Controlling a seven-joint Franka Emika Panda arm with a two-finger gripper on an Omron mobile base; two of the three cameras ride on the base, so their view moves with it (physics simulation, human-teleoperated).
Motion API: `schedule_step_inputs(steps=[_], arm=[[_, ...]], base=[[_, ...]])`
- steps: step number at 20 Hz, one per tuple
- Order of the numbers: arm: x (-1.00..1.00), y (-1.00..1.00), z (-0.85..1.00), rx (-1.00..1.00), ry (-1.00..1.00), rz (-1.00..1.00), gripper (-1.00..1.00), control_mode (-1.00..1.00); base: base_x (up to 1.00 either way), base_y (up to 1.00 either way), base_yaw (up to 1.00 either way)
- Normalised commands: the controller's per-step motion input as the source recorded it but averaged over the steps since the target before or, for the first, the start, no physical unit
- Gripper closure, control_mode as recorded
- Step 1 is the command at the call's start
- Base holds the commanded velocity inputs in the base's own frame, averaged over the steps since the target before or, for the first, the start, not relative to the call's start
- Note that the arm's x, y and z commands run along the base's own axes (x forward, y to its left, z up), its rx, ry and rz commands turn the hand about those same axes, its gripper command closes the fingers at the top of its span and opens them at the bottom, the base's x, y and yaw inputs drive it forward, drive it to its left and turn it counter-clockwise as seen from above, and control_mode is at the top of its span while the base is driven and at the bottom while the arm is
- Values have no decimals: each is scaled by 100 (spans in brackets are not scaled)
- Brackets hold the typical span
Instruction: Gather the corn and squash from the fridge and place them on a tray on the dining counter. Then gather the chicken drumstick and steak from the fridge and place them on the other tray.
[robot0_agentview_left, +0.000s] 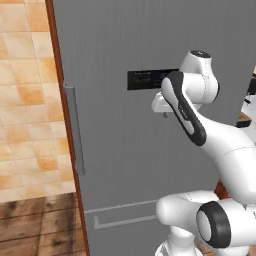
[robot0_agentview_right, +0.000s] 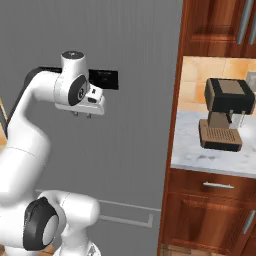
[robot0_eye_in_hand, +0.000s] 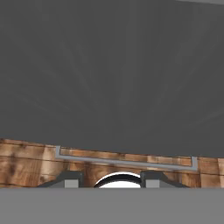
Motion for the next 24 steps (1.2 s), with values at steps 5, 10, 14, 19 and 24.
schedule_step_inputs(steps=[5,10,14,19,24], arm=[[-18,3,-1,0,-2,0,-100,100],[0,0,0,0,0,0,-100,100],[0,0,0,0,0,0,-100,100],[0,0,0,0,0,0,-100,100],[0,0,0,0,0,0,-100,100]], base=[[-36,17,-3],[-80,66,-21],[-53,77,-32],[-17,77,-37],[0,70,-35]])
